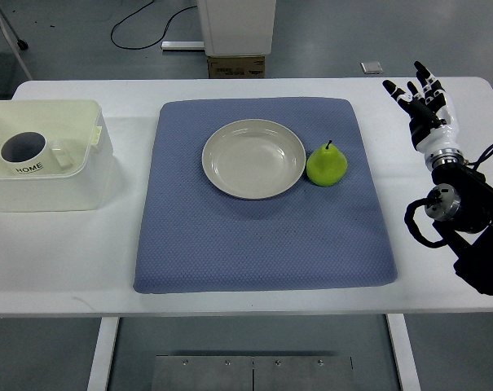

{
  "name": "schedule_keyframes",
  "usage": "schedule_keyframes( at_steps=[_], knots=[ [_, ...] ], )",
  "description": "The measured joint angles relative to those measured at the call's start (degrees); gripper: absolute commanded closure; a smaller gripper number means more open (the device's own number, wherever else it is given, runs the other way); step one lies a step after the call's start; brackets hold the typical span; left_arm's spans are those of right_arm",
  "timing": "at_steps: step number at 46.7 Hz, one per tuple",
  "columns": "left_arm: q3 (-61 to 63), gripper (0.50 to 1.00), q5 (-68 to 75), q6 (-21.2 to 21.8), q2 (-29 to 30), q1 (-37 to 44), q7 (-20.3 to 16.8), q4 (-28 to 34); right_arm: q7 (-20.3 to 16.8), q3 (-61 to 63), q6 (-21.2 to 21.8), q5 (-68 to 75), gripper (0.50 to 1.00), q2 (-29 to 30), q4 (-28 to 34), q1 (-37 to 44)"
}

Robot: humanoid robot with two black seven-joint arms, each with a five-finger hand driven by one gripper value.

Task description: Place pear on plate with right hand

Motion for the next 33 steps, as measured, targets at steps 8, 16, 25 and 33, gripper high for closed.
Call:
schedule_keyframes(
  at_steps=[8, 16, 25, 33],
  knots=[
    [0.0, 0.5, 0.0, 0.01, 0.0, 0.0, 0.0, 0.0, 0.12, 0.03, 0.0, 0.0, 0.5, 0.05, -1.34, 0.58],
    [0.0, 0.5, 0.0, 0.01, 0.0, 0.0, 0.0, 0.0, 0.16, 0.05, 0.0, 0.0, 0.5, 0.04, -1.56, 1.05],
    [0.0, 0.5, 0.0, 0.0, 0.0, 0.0, 0.0, 0.0, 0.17, 0.06, 0.0, 0.0, 0.5, 0.06, -2.05, 2.01],
    [0.0, 0.5, 0.0, 0.0, 0.0, -0.01, 0.0, 0.0, 0.17, -0.01, 0.0, 0.0, 0.5, 0.09, -1.99, 2.34]
  ],
)
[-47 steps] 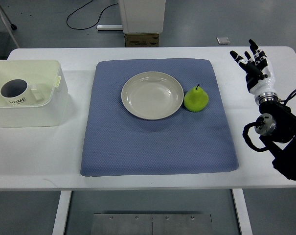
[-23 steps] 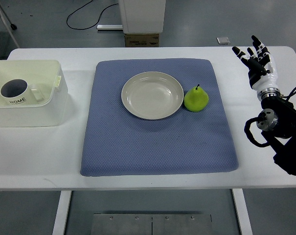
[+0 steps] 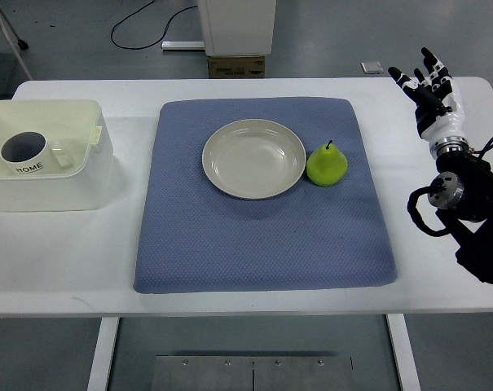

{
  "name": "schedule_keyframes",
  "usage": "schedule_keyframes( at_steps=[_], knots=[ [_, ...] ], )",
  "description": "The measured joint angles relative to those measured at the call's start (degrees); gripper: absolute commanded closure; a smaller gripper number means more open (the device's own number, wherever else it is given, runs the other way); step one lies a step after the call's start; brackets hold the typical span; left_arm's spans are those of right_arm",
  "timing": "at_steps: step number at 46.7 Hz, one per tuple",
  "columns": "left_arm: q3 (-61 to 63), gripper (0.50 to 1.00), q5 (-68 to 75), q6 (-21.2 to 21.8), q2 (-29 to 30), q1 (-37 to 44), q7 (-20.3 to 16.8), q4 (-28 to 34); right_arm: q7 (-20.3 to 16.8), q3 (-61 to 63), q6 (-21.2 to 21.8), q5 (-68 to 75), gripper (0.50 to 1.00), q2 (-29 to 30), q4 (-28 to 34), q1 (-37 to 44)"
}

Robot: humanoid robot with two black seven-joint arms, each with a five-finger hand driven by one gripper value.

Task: Place pear on plate with right hand
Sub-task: 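Move the open right hand toward the green pear beside the plate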

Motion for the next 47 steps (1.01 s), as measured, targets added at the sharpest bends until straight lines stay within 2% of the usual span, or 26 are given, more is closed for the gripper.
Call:
schedule_keyframes(
  at_steps=[29, 47],
  knots=[
    [0.0, 0.5, 0.0, -0.02, 0.0, 0.0, 0.0, 0.0, 0.81, -5.86, 0.0, -0.52, 0.5, 0.08, 0.5, 0.01],
    [0.0, 0.5, 0.0, -0.02, 0.0, 0.01, 0.0, 0.0, 5.17, -14.99, 0.0, -1.05, 0.5, -0.24, 1.79, 0.94]
  ],
)
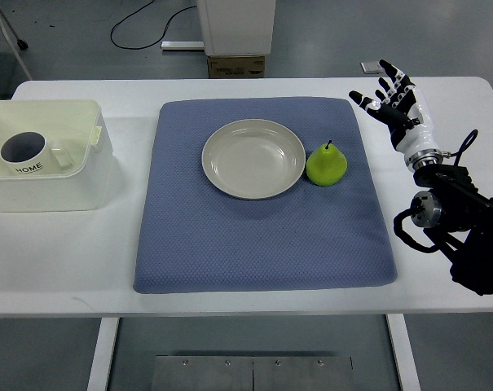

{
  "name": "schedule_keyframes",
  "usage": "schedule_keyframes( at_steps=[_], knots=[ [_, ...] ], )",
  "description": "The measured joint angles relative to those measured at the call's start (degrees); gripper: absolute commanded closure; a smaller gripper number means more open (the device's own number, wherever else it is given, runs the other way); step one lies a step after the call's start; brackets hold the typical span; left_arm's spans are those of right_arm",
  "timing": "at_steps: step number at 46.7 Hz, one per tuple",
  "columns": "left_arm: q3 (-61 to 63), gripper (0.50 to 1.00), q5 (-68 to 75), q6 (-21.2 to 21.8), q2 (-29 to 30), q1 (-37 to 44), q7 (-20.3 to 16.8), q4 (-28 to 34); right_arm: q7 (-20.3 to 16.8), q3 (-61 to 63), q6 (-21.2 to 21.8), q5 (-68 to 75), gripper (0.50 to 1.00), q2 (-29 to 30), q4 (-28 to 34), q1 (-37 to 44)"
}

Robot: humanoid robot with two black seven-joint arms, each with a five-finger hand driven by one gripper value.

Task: Place pear on plate with right hand
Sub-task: 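Move the open right hand toward the green pear beside the plate, then close the right hand's fingers around the green pear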

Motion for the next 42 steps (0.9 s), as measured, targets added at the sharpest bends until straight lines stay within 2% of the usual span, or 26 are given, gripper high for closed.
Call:
schedule_keyframes(
  at_steps=[12, 42],
  knots=[
    [0.0, 0.5, 0.0, 0.02, 0.0, 0.0, 0.0, 0.0, 2.35, -3.04, 0.0, -3.27, 0.5, -0.42, 2.29, -0.53],
    [0.0, 0.5, 0.0, 0.02, 0.0, -0.01, 0.0, 0.0, 2.42, -12.27, 0.0, -5.19, 0.5, -0.37, 2.49, -1.13]
  ],
)
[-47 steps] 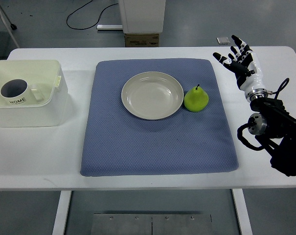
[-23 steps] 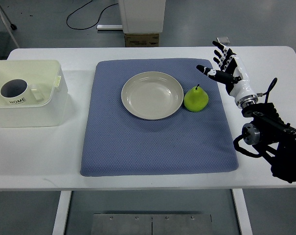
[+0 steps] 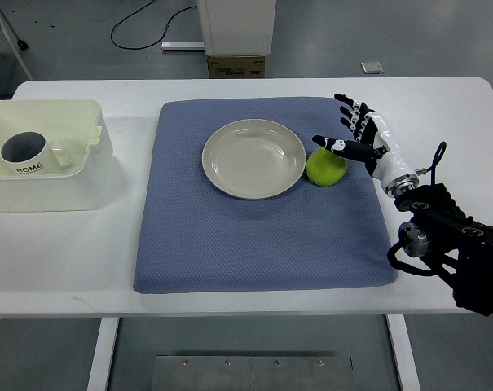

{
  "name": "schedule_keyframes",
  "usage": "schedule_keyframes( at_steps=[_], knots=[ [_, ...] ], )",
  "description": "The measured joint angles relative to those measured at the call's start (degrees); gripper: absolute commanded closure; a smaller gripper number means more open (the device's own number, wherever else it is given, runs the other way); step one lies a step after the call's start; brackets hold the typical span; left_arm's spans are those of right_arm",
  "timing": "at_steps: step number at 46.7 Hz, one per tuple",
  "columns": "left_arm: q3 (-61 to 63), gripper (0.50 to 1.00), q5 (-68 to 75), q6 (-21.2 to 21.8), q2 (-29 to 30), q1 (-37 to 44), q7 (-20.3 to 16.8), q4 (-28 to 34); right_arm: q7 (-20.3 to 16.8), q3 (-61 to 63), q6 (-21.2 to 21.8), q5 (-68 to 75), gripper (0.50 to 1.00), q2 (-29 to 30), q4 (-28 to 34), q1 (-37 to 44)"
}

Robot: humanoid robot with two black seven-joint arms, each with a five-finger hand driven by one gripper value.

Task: Place pear on plate with right hand
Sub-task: 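Close the right hand's fingers around the green pear, then lift the pear with the right hand and carry it over the plate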

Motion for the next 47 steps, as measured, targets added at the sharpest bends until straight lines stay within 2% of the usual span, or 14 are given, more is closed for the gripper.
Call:
schedule_keyframes(
  at_steps=[39, 44, 47],
  knots=[
    [0.0, 0.5, 0.0, -0.02, 0.0, 0.0, 0.0, 0.0, -0.01, -3.52, -0.94, -0.09, 0.511, 0.61, -0.92, -2.53],
    [0.01, 0.5, 0.0, -0.02, 0.0, 0.01, 0.0, 0.0, -0.01, -3.94, -1.04, -0.09, 0.523, 0.75, -1.47, -2.98],
    [0.0, 0.5, 0.0, -0.02, 0.0, 0.01, 0.0, 0.0, -0.01, -4.46, -1.11, -0.09, 0.55, 0.77, -1.63, -3.06]
  ],
)
